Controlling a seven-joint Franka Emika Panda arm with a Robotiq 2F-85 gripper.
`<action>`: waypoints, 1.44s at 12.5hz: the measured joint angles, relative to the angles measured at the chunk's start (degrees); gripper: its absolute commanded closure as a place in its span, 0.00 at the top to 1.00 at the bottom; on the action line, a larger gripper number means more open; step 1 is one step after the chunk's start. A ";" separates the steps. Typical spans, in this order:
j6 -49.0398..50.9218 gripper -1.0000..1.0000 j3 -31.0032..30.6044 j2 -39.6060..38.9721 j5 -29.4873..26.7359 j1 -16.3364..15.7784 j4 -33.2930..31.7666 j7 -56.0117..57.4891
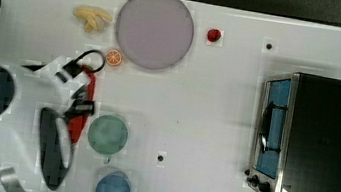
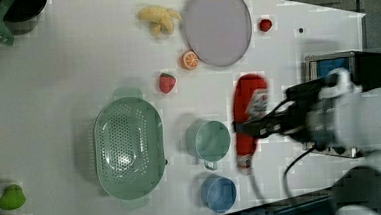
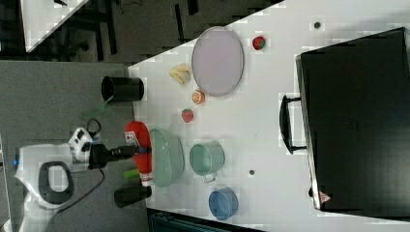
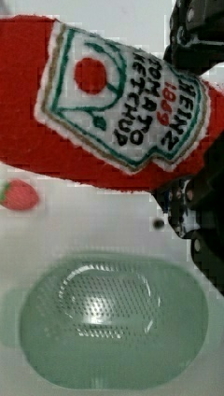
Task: Pick Ketchup from the table and place it in strainer.
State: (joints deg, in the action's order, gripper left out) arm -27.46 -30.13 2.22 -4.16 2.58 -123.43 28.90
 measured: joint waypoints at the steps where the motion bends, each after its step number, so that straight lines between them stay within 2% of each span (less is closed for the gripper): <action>1: -1.97 0.61 -1.99 -2.36 -0.05 -0.81 -0.56 -4.08; 5: -16.32 0.61 -9.76 -13.57 -0.32 -1.41 -1.01 -19.28; 7: -22.20 0.61 -11.11 -19.19 -0.14 -2.79 -0.90 -23.75; 8: -24.89 0.65 -11.25 -21.67 0.21 -3.45 -1.01 -25.17; 11: -31.68 0.97 -10.60 -27.67 2.89 -4.43 -0.78 -28.66; 12: -32.41 1.00 -10.32 -29.00 3.54 -4.51 -0.90 -29.27; 15: -31.63 1.00 -9.12 -29.26 3.97 -4.40 -1.12 -31.65; 18: -28.19 1.00 -8.50 -20.31 4.40 -2.33 -2.24 -35.55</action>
State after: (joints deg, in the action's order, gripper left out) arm -55.65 -38.64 -18.09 0.24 0.25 -125.67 -6.65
